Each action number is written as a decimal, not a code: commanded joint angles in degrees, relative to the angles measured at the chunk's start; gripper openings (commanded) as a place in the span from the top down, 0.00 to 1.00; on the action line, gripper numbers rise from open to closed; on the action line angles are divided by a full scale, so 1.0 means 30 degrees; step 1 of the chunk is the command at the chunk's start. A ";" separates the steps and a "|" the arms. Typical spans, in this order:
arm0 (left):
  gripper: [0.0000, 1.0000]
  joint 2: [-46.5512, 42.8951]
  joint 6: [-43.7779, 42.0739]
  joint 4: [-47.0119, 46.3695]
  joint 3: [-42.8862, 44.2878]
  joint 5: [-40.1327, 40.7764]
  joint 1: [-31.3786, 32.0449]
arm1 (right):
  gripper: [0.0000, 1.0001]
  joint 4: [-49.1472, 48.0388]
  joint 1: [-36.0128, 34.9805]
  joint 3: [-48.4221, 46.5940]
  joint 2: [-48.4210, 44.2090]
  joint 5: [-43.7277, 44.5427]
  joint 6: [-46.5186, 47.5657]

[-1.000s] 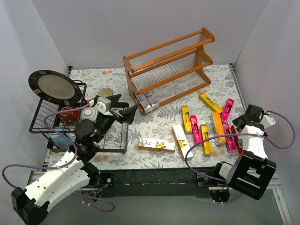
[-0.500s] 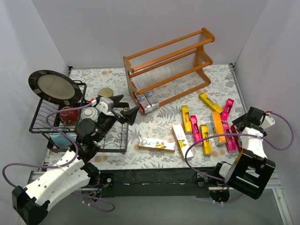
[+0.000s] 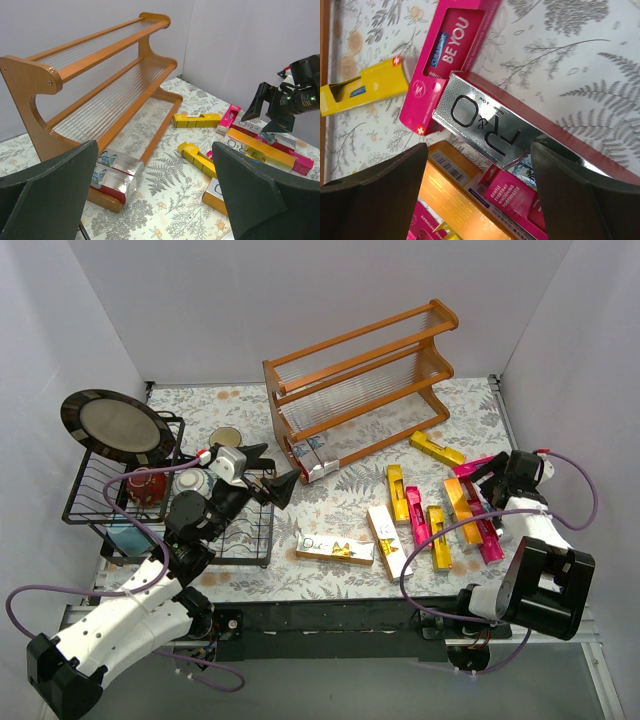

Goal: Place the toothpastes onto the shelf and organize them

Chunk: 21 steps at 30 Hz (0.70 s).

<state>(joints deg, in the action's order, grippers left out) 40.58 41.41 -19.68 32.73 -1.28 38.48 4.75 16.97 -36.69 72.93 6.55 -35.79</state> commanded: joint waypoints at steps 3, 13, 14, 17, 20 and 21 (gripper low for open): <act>0.02 0.0156 -0.0121 0.0233 0.0633 -0.0130 0.0094 | 0.08 0.1284 -0.1173 -0.1538 0.0887 -0.2036 0.0998; 0.02 -0.0077 -0.0209 0.0291 0.0691 -0.0218 0.0094 | 0.02 0.5182 -0.0183 -0.2274 -0.1192 0.2711 0.4461; 0.02 -0.0137 -0.0238 0.0291 0.0662 -0.0218 0.0094 | 0.01 0.5241 0.0807 -0.2128 -0.1483 0.2362 0.4373; 0.02 -0.0312 -0.0297 0.0291 0.0633 -0.0160 0.0094 | 0.02 0.4629 0.2539 -0.1250 -0.2069 0.0958 0.4196; 0.02 -0.0489 -0.0297 0.0233 0.0633 -0.0218 0.0094 | 0.01 0.2904 0.2955 -0.0021 -0.2393 -0.0240 0.4458; 0.02 -0.0518 -0.0268 0.0233 0.0633 -0.0218 0.0094 | 0.01 0.2376 0.3014 0.0273 -0.2394 -0.0857 0.4634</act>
<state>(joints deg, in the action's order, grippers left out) 40.36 41.32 -19.29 32.73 -1.37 38.48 17.02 24.99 -39.40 67.05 9.74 -23.81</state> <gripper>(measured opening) 0.981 0.985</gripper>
